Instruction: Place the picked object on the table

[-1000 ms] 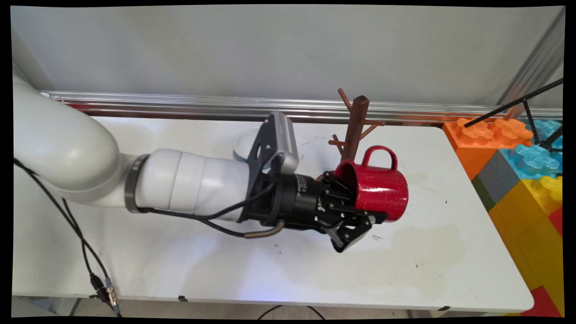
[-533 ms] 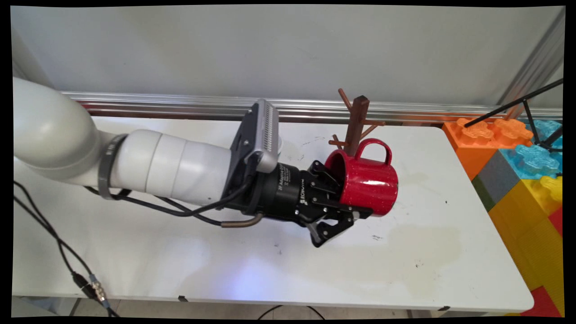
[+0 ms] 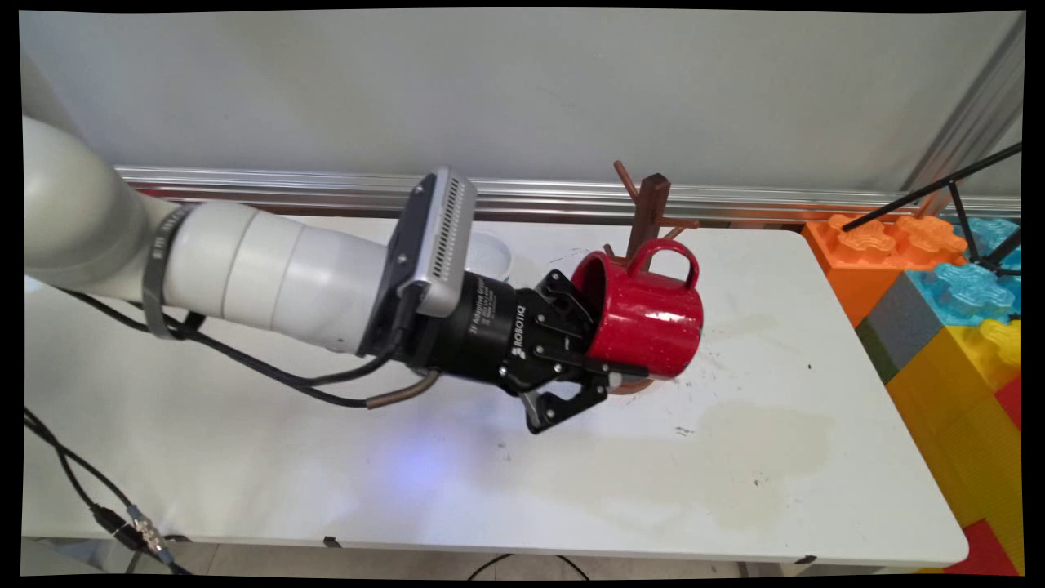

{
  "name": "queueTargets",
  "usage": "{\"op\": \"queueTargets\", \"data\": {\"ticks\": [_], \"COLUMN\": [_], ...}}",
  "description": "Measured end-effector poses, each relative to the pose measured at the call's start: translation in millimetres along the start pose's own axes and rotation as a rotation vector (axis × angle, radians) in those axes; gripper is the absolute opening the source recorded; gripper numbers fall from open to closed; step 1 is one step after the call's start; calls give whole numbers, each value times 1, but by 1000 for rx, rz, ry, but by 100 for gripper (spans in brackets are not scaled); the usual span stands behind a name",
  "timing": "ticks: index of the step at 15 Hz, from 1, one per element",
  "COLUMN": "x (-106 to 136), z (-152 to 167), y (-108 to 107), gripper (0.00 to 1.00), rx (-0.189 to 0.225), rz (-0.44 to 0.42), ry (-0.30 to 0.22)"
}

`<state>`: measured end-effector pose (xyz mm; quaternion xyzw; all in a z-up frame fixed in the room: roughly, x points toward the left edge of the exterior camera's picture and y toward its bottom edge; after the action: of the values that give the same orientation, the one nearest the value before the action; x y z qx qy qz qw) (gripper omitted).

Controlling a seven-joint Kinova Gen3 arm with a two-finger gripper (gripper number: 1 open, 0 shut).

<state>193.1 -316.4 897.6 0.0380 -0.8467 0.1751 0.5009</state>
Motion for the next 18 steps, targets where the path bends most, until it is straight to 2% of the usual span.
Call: {"op": "queueTargets", "data": {"ticks": [3, 7, 18], "x": [2, 7, 15], "z": [-8, -24, -49], "y": [-3, -11, -31], "gripper": [0, 0, 0], "rx": [-9, -20, -30], "rz": [31, 52, -64], "ry": [-20, -74, -177]}}
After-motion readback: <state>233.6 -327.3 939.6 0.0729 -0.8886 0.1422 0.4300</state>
